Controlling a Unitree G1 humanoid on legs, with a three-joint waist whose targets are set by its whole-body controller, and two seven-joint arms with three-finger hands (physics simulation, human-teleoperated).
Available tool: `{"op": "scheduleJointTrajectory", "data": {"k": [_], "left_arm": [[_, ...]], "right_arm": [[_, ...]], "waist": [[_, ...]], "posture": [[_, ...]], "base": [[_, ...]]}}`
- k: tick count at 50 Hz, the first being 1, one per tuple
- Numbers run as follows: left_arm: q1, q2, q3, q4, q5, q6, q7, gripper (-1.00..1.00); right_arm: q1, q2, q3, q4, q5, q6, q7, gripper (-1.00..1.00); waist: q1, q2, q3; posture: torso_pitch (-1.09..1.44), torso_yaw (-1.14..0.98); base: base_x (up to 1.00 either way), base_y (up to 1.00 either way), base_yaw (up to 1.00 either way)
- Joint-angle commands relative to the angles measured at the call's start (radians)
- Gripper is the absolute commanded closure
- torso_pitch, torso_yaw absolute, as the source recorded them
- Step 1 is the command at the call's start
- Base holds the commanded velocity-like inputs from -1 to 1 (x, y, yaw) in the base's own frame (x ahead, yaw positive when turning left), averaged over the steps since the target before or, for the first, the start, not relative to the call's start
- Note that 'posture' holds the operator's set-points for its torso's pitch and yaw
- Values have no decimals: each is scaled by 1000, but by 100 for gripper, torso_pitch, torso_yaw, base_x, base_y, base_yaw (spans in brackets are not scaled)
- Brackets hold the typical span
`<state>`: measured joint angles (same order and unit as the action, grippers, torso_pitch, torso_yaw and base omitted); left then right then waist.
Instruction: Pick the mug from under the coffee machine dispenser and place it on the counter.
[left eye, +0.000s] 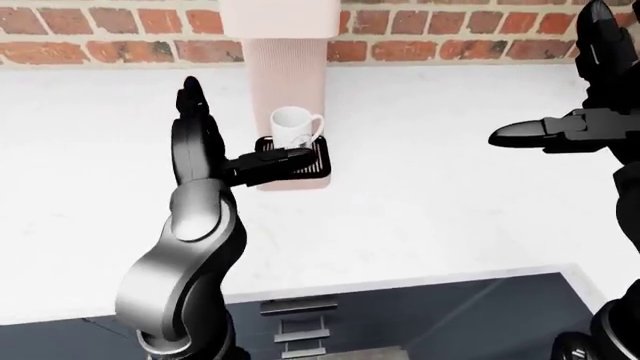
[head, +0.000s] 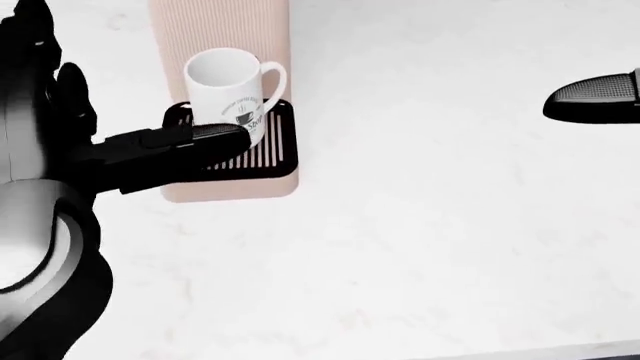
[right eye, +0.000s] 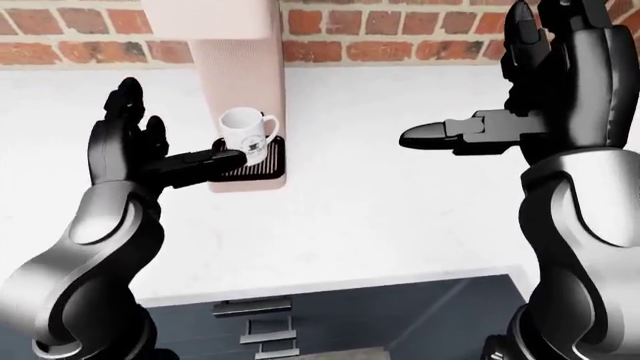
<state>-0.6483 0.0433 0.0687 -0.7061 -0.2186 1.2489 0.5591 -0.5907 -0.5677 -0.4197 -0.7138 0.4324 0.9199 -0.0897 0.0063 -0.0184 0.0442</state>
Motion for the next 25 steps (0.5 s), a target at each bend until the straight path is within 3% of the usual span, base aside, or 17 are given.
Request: {"op": "scheduleJointTrajectory", "data": {"k": [1, 7, 14, 25], "left_arm": [[-22, -17, -15, -11, 31, -41, 7, -100], [-25, -73, -37, 41, 79, -96, 36, -100], [-33, -109, -110, 53, 164, -93, 56, -100], [-47, -177, -146, 132, 280, -135, 46, -100]], "right_arm": [[-22, -14, -15, -18, -6, -27, -4, -100], [-20, -14, -16, -16, -8, -30, -2, -100], [-21, -14, -17, -12, -9, -32, 0, -100], [-19, -22, -24, -14, 3, -33, -6, -100]], "waist": [[0, -4, -23], [1, -9, -23], [2, -14, -22], [7, -23, -19]], "posture": [[0, 0], [0, 0], [0, 0], [0, 0]], "base": [[0, 0, 0], [0, 0, 0], [0, 0, 0], [0, 0, 0]]}}
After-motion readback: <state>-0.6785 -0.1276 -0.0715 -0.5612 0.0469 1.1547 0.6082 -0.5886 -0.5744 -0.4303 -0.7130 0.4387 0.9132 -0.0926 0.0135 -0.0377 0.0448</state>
